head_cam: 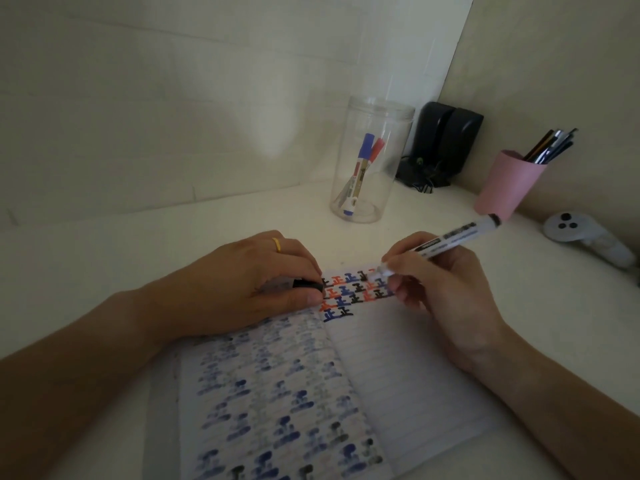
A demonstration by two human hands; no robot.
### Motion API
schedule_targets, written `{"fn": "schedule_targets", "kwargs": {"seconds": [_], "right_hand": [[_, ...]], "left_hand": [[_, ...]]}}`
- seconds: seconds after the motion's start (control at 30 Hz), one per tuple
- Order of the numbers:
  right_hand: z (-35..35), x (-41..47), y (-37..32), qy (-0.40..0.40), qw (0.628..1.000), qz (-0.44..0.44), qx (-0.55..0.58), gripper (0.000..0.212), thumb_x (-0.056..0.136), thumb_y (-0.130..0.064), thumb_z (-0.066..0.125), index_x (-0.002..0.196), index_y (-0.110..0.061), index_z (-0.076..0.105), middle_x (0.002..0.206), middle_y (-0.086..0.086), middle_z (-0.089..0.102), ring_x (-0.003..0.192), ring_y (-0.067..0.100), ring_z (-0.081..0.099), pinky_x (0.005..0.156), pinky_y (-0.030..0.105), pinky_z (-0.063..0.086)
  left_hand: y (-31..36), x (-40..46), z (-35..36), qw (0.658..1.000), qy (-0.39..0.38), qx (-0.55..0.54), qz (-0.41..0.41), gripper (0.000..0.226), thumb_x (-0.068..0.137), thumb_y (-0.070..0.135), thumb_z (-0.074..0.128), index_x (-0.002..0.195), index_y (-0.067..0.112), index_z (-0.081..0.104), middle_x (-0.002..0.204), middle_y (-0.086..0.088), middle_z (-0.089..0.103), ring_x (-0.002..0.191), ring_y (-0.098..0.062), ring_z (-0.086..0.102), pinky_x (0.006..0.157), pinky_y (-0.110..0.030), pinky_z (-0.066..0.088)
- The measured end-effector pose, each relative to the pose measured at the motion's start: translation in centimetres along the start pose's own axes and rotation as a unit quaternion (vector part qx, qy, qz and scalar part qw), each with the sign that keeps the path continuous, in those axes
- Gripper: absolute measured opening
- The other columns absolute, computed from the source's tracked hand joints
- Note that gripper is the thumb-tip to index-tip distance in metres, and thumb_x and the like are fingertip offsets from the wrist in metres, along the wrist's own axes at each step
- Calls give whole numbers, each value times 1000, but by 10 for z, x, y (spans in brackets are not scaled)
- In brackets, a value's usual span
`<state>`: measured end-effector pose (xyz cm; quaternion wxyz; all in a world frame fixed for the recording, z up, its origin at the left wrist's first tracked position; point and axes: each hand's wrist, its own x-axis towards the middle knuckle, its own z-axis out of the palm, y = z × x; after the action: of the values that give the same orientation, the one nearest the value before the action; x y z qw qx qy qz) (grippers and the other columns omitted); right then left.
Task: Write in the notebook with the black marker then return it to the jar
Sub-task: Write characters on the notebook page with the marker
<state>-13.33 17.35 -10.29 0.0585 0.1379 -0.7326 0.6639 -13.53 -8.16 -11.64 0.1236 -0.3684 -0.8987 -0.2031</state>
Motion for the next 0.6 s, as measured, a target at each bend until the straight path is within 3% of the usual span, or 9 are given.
{"fn": "schedule_targets", "kwargs": {"seconds": [0.1,0.23,0.37,0.5,0.6], "right_hand": [[-3,13,-18,54,998,-1,41,10,85,-1,65,78,-8,67,61,9,61,54,19,52,44,27,40],[6,33,-25,64,993,54,82,1,85,-8,72,86,-7,73,63,6,63,56,15,53,48,26,44],[16,32,-9,82,976,78,185,15,86,-8,71,99,-6,77,80,13,73,73,22,64,60,26,54],[18,27,0,33,972,86,218,24,93,-19,61,108,-11,78,101,18,78,87,24,72,69,28,56],[17,26,-1,16,974,67,216,24,94,-20,61,110,-13,77,103,17,79,93,26,75,76,30,58]], "left_hand": [[5,0,-2,1000,-4,9,-3,26,101,53,52,114,37,69,120,21,65,110,-3,59,93,-32,51],[9,-1,-3,1000,-5,12,-16,31,101,55,49,116,36,68,121,21,64,110,0,57,94,-29,50],[12,-2,-3,1000,10,18,-23,35,102,58,45,116,35,68,118,20,65,107,-1,59,91,-30,52],[9,-1,-1,991,104,49,-62,34,101,55,42,116,37,67,102,25,63,92,0,60,79,-23,51],[5,-1,0,976,191,17,-107,34,100,49,47,117,31,70,94,20,62,84,-4,61,73,-16,48]]}}
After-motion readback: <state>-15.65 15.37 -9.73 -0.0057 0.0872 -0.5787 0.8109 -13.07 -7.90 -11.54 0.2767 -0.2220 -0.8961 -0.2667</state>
